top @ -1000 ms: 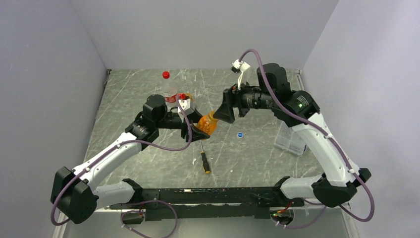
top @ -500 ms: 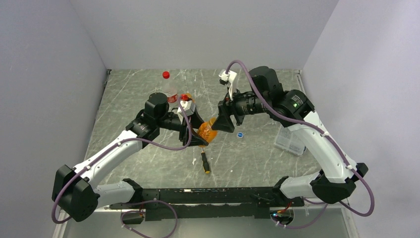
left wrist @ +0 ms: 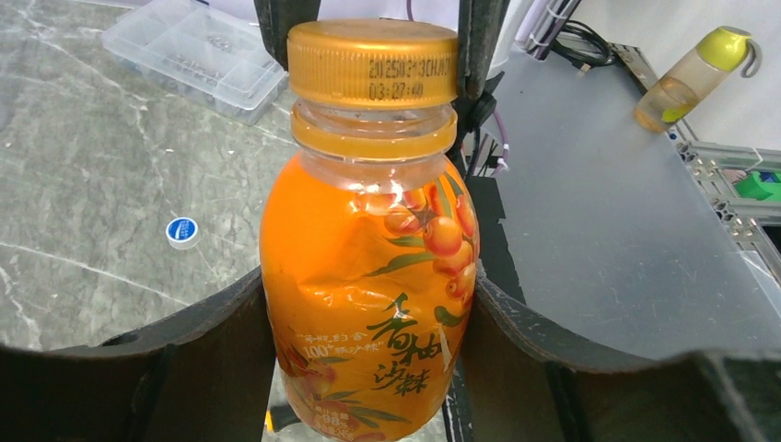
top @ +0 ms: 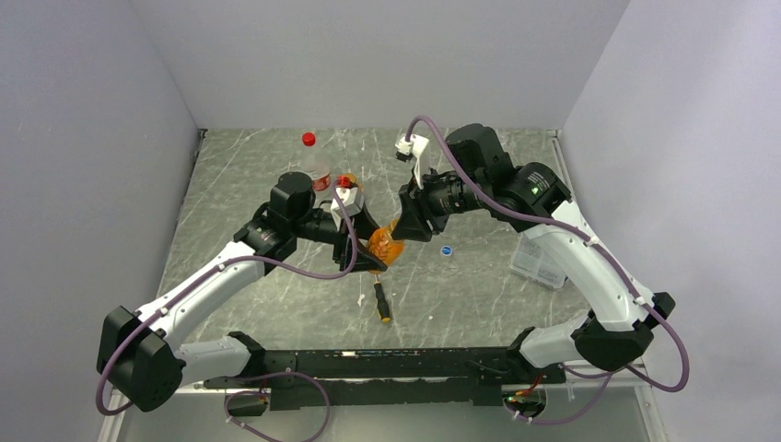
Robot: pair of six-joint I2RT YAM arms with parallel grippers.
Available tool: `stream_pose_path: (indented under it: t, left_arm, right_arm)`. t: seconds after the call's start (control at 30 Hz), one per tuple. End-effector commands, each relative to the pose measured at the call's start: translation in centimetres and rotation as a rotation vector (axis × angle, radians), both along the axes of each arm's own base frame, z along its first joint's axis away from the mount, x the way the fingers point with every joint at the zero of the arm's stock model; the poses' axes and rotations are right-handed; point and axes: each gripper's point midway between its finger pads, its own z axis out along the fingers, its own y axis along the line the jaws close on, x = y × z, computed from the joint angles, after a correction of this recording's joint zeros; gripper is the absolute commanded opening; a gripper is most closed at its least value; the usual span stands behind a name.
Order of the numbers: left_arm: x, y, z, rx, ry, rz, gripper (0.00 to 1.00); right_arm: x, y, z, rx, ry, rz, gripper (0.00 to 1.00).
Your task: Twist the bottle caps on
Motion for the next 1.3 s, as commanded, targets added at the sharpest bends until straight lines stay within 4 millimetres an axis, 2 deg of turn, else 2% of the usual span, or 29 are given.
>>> stream_pose_path:
  t: [0.0,0.13,0.27,0.43,0.57,0.67,0.83,0.9,0.97,1.17,1.27]
  left_arm:
    - [1.6,0.0,2.7,-0.041,-0.123,0.077,0.0]
    - [4.9,0.3,3.7,-0.033,-0.212,0.265,0.0]
    - [8.2,1.0,5.7,-0.046,-0.326,0.434,0.0]
    - [11.3,1.8,8.5,-0.105,-0.443,0.606,0.0]
    - [13.0,2.0,9.9,-0.119,-0.532,0.699,0.0]
    - [13.8,1.8,10.2,-0.111,-0.566,0.735,0.0]
    - [13.7,1.8,9.2,-0.087,-0.546,0.739,0.0]
    - [13.4,1.8,8.3,-0.06,-0.522,0.726,0.0]
    - [13.0,2.0,6.8,-0.02,-0.472,0.719,0.0]
    - [11.1,2.4,2.4,0.055,-0.292,0.628,0.0]
    - [9.4,2.3,1.4,0.058,-0.243,0.537,0.0]
  right_arm:
    - [0.3,0.4,0.9,0.022,0.001,-0.027,0.27]
    - [1.3,0.7,-0.5,-0.006,0.096,-0.139,0.21]
    - [2.9,1.3,-2.5,-0.051,0.219,-0.289,0.2]
    - [4.8,2.9,-4.3,-0.039,0.364,-0.441,0.19]
    - [6.2,4.3,-6.3,-0.025,0.471,-0.557,0.16]
    - [7.5,4.5,-7.4,-0.034,0.482,-0.633,0.16]
    - [8.6,5.0,-6.7,-0.01,0.461,-0.66,0.19]
    - [8.9,4.6,-5.8,0.005,0.429,-0.668,0.24]
    - [9.1,4.0,-4.5,0.027,0.387,-0.679,0.33]
    - [9.7,0.9,1.0,0.14,0.238,-0.715,0.84]
    - [9.3,-0.3,2.8,0.162,0.163,-0.698,0.97]
